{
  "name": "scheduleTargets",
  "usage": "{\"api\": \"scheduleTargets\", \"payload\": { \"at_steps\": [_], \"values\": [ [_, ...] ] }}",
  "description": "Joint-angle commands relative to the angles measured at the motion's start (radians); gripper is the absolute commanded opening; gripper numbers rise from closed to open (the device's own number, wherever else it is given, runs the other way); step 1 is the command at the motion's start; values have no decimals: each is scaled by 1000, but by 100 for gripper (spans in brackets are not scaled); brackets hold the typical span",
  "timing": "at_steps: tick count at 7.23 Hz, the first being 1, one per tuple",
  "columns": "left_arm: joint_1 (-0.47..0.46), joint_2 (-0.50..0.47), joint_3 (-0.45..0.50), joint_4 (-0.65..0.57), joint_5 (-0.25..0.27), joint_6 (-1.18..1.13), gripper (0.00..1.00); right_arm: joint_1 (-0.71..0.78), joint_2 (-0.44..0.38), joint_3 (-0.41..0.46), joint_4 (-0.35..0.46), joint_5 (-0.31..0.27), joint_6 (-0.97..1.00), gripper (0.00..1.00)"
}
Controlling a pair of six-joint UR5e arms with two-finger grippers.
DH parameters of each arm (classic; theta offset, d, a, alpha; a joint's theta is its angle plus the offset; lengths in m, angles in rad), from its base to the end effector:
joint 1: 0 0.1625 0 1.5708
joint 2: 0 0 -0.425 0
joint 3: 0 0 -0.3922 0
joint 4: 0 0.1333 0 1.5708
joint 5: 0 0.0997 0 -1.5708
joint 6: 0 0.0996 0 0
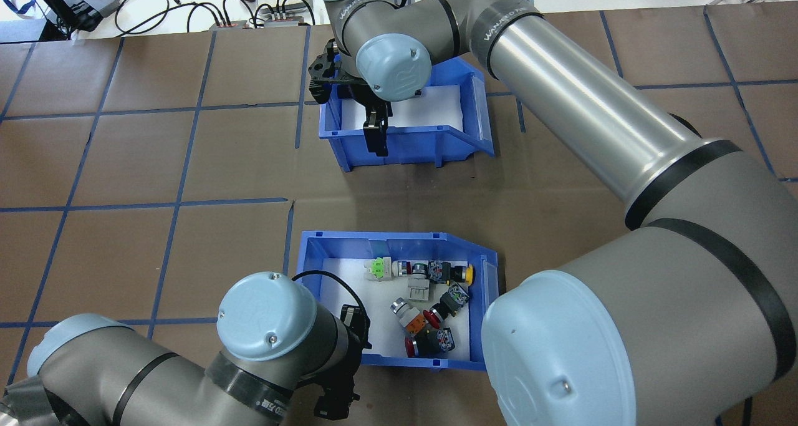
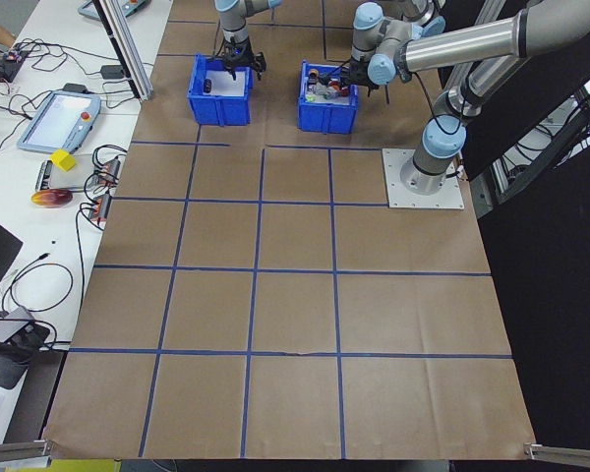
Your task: Place button box in front
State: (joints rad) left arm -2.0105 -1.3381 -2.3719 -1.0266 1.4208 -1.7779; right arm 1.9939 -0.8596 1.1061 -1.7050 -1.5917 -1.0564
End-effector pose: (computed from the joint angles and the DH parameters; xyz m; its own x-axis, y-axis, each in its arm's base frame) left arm -0.2745 -0.2354 0.2641 -0.2322 -0.9712 -0.0544 -0.9646 0.2227 0.1412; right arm 0.4258 -0.6260 0.2786 -0.0929 -0.9918 -0.0873 -0.9936 0.0866 0.0732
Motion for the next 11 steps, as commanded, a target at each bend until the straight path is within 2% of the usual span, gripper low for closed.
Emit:
{"api": "scheduleTargets", "payload": {
  "at_steps": [1,2,3,4,6,7,8,9,10,11],
  "values": [
    [-8,-38,-10,42,38,23,67,5,2,14,-13,-2,3,54],
    [-8,-42,-18,31,24,6,38,5,1,12,-13,-29,1,32],
    [-8,-43,-17,28,-18,8,17,8,1,11,-21,-71,3,10],
    [-8,-43,-15,28,-22,9,2,12,-2,9,-47,-89,4,6],
    [-5,-41,-7,25,-11,43,0,-19,-73,-5,-70,-192,-17,4],
    [-2,-26,-4,25,1,48,0,-59,-111,9,-53,-210,-92,4],
    [4,-6,22,-21,24,54,0,-126,-142,20,-51,-212,-114,4],
    [24,-4,92,-86,27,84,0,-177,-174,49,-48,-209,-116,4],
    [100,-4,180,-196,45,147,0,-232,-223,119,-57,-205,-169,4],
    [187,-4,239,-242,47,187,0,-295,-289,212,-67,-194,-238,4]
  ]
}}
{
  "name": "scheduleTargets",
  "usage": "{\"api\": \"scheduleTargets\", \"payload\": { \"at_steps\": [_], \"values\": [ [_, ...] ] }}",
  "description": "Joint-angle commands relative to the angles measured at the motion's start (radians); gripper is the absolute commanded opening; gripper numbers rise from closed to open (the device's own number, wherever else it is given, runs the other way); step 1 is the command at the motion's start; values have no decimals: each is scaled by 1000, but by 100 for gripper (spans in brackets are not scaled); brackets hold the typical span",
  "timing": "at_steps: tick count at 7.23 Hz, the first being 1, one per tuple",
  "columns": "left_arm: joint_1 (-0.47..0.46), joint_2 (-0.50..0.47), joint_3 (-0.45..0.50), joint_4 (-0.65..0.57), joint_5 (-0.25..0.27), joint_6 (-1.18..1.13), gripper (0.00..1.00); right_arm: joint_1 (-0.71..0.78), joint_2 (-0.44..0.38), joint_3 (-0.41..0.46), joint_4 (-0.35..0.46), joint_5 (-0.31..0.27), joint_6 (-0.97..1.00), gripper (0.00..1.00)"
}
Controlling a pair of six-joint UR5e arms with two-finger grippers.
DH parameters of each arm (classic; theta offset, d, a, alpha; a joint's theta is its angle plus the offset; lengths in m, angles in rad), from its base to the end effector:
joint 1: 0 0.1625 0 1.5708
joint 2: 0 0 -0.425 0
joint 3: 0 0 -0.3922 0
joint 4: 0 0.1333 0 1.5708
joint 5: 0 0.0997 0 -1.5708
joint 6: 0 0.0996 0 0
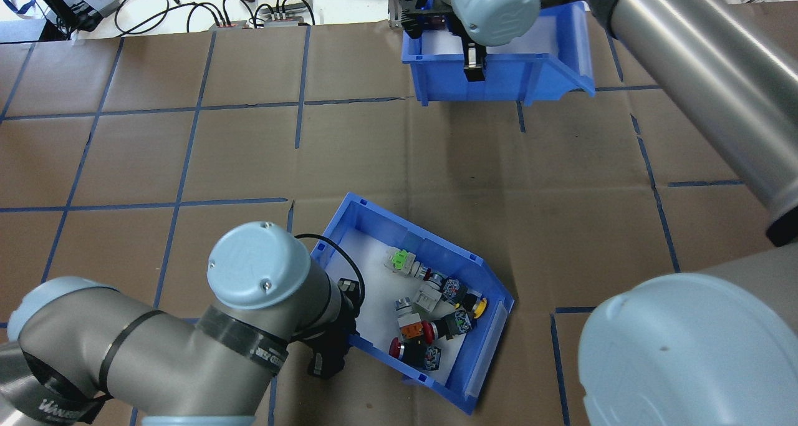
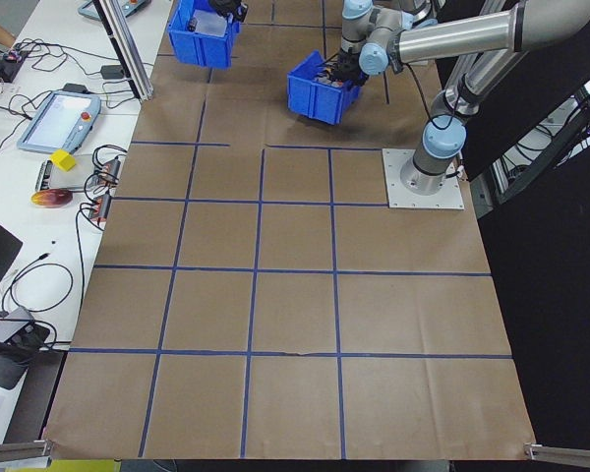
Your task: Place button box in front
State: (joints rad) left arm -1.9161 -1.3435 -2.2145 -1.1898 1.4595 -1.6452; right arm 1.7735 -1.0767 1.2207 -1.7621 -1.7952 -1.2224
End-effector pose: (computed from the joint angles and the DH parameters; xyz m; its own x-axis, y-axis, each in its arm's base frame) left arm -0.2574 -0.2890 0.3155 -0.2677 -0.9625 -0.0436 -0.9590 0.2619 0.1081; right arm 0.2486 -0.6573 0.3881 -0.1377 -0.9831 0.1203 -0.9682 0.1592 0.1928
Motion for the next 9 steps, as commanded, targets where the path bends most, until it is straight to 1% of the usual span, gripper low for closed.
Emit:
{"api": "scheduleTargets", "payload": {
  "at_steps": [1,2,3,4,6,7,8,9],
  "values": [
    [164,-5,110,-82,2,106,0,-121,-141,194,-52,13,-150,4],
    [223,-34,122,-80,-13,119,0,-161,-204,306,-136,13,-223,4],
    [247,-49,139,-67,-86,133,0,-190,-276,421,-198,45,-285,4],
    [261,-101,198,-60,-112,142,0,-222,-355,532,-227,75,-361,4],
    [261,-257,449,-74,-207,128,0,-272,-504,702,-238,86,-518,4],
    [258,-326,528,-74,-240,124,0,-301,-564,770,-252,86,-585,5],
    [258,-377,568,-56,-311,127,0,-321,-607,811,-254,86,-638,5],
    [258,-422,573,32,-350,125,0,-333,-639,842,-254,85,-675,5]
  ]
}}
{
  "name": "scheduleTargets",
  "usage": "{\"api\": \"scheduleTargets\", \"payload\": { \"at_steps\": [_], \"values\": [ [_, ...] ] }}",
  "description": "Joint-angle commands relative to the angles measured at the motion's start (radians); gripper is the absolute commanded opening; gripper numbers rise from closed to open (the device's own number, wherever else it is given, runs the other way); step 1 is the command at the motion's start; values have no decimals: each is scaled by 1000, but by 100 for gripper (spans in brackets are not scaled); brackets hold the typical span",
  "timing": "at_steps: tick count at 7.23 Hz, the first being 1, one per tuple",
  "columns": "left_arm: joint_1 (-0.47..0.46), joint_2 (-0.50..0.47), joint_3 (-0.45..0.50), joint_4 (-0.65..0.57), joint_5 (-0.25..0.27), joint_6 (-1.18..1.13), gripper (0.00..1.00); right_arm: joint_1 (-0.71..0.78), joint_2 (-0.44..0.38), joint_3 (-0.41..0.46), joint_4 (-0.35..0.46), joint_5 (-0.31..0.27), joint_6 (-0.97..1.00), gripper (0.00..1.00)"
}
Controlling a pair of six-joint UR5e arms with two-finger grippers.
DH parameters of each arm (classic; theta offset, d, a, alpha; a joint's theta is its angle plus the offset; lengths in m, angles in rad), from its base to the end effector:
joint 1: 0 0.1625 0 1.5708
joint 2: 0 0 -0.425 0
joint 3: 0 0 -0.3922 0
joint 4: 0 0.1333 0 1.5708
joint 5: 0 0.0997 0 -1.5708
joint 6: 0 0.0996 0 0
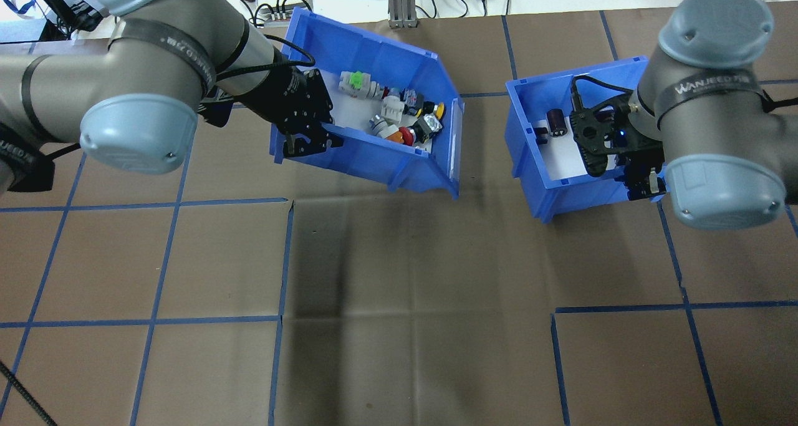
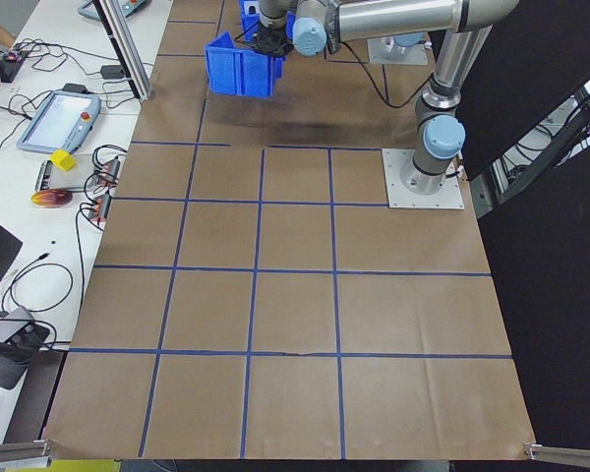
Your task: Place button box in front
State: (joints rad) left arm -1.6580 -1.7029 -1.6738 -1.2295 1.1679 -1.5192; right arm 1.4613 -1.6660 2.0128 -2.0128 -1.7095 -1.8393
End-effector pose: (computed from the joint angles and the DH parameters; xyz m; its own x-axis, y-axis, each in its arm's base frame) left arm -0.2193 -0.5292 0.4119 -0.1336 -0.9830 0.1260 -0.9071 0.1724 0.3839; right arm 0.0711 -0.4475 0.3636 0.1559 -0.9862 0.0551 -0.9767 -0.1456 0.1579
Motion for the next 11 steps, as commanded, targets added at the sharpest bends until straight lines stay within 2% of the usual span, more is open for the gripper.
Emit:
{"api": "scheduleTargets", "payload": {
  "at_steps": [1,3,4,5,6,8,9,11],
  "values": [
    [-2,-96,29,143,-126,-19,0,-31,-78,75,-1,-2,-69,5],
    [3,-127,9,195,-148,-67,0,-39,-125,128,-4,-5,-72,5],
    [3,-158,14,199,-210,-102,0,-56,-139,144,-6,-5,-87,5],
    [0,-190,29,229,-229,-174,0,-77,-158,158,2,-5,-93,5],
    [0,-202,-2,249,-226,-176,0,-78,-185,181,5,-2,-81,5],
    [1,-245,-7,293,-225,-168,0,-73,-263,245,11,-1,-17,5],
    [3,-262,-24,333,-226,-167,0,-71,-284,274,16,36,50,5],
    [4,-305,-35,421,-228,-165,0,-59,-296,308,16,54,78,6]
  ]
}}
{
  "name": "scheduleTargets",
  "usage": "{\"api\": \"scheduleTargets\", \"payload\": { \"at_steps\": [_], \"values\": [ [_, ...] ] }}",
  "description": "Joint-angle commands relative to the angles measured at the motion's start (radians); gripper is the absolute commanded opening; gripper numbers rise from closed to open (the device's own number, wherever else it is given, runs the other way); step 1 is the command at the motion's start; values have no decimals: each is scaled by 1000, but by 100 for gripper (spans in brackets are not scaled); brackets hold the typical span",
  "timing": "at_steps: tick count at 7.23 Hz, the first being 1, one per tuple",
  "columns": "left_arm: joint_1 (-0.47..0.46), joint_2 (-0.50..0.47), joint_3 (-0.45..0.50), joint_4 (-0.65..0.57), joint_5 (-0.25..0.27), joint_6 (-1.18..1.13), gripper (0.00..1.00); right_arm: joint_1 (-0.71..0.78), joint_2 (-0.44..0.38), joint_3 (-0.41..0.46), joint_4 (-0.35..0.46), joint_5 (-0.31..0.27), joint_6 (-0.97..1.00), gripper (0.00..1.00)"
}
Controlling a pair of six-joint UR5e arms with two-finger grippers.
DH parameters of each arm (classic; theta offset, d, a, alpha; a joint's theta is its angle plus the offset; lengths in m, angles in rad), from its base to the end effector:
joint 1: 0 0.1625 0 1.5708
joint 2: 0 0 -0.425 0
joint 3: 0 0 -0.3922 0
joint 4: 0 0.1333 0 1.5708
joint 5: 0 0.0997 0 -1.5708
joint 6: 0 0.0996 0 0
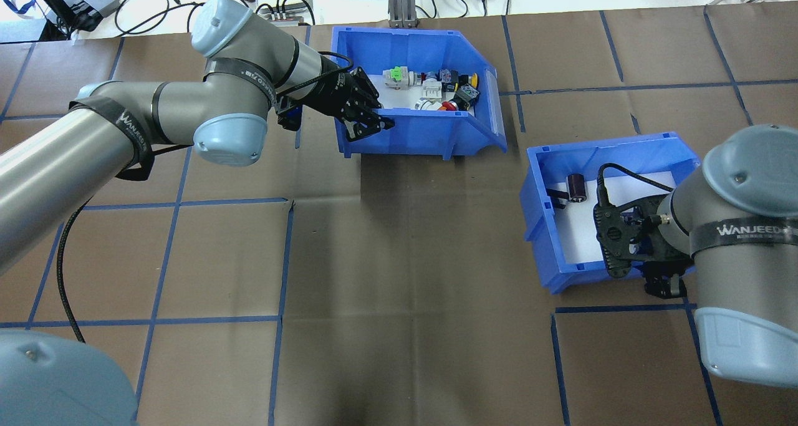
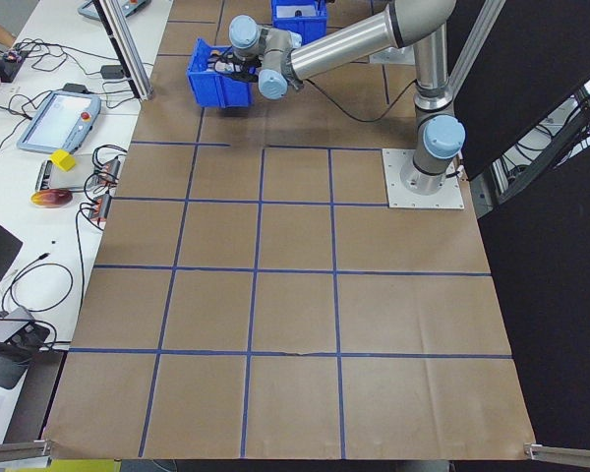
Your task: Place button box in front
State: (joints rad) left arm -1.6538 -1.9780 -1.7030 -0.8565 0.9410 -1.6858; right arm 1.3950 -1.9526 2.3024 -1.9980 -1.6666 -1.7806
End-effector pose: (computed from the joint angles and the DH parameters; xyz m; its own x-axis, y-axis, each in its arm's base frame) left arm -0.2425 -0.5990 0.2894 0.0103 -0.9943 0.1063 -0.8010 0.0554 0.5961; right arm 0.0664 -0.3339 0.3313 0.0333 -0.9979 0.0558 -0.9936 -0.0270 0.1094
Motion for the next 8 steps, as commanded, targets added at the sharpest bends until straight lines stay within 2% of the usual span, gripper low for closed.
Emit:
{"api": "scheduleTargets", "payload": {
  "at_steps": [1,3,4,5,6,7,8],
  "values": [
    [-1,-44,-10,68,-2,2,0,54,-6,18,-7,16,38,6],
    [2,-45,-38,86,-4,6,5,171,4,15,-16,14,198,6],
    [2,-45,-41,88,-1,11,24,209,6,15,-16,14,242,6],
    [3,-45,-41,88,5,30,67,248,20,9,-21,14,295,6],
    [11,-38,-44,83,9,28,85,309,62,-23,-42,16,366,6],
    [11,-15,-47,80,19,17,85,387,134,-85,-39,7,442,6],
    [12,22,-49,65,80,15,80,477,220,-150,-36,-2,545,6]
  ]
}}
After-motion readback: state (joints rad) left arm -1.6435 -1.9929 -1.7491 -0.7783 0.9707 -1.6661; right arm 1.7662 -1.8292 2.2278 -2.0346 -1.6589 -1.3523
